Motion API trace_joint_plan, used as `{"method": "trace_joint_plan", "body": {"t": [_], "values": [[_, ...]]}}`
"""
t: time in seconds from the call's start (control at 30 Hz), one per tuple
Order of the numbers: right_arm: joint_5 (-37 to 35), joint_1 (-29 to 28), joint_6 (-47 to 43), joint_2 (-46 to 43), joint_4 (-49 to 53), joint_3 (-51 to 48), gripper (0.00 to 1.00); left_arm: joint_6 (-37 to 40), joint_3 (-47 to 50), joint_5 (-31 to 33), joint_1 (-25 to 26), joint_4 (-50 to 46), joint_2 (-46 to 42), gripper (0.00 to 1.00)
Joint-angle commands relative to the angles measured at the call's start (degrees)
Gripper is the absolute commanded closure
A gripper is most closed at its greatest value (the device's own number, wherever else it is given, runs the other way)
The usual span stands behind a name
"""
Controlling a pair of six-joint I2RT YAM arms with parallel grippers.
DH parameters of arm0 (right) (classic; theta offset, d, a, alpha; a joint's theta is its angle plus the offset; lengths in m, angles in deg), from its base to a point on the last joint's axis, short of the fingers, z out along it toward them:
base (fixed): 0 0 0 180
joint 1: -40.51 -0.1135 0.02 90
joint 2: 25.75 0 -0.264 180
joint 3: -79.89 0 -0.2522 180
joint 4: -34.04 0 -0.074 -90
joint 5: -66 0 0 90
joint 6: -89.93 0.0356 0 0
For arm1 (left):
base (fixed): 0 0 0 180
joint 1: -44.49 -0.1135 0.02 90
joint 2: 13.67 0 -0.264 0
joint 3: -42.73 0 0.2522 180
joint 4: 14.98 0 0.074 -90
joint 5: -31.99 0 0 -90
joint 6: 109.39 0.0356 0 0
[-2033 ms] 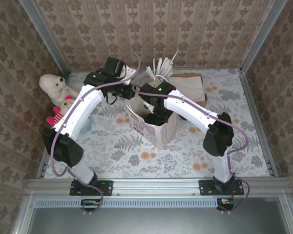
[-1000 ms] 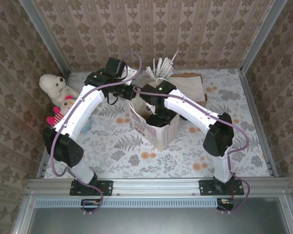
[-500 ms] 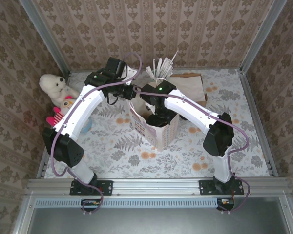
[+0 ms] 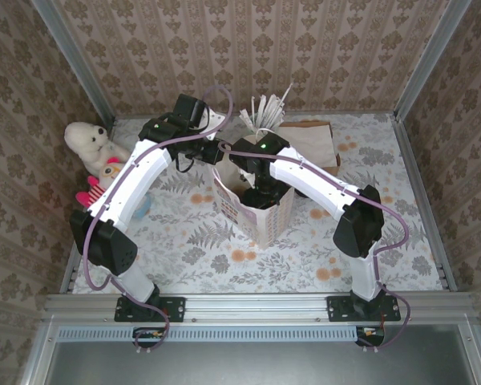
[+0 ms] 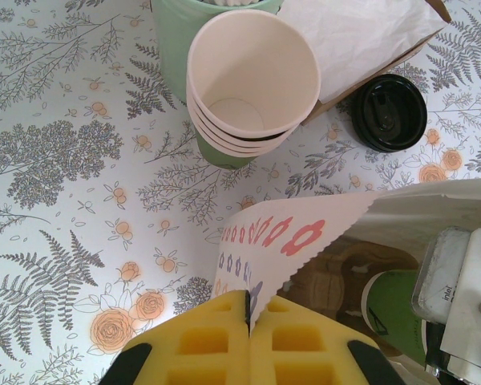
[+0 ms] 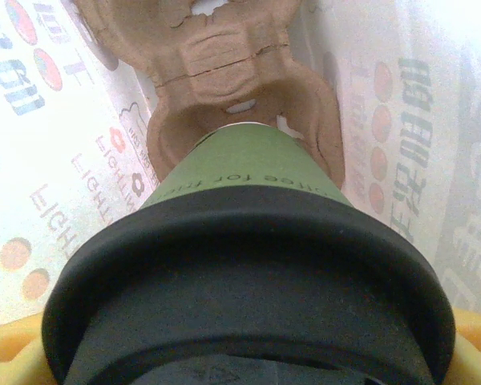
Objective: Pack the takeout coffee
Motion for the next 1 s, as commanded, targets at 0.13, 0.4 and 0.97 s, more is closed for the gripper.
{"method": "trace_joint_plan", "body": {"t": [0.13,0.4,0.97], "values": [[-0.1,0.4,0.3,1.0,-0.2,1.0,0.6,-0.3,-0.7,-0.5,0.2,-0.3,0.6,1.0],[-0.4,0.4,0.5,-0.2,-2.3,-0.3,0.61,-0.3,-0.4,-0.4,0.2,-0.2,0.3,1.0],[-0.6,0.5,0.9,-1.1,-4.5,-3.4,0.61,-0.4,0.2,-0.6,0.3,0.0,0.1,1.0]]}}
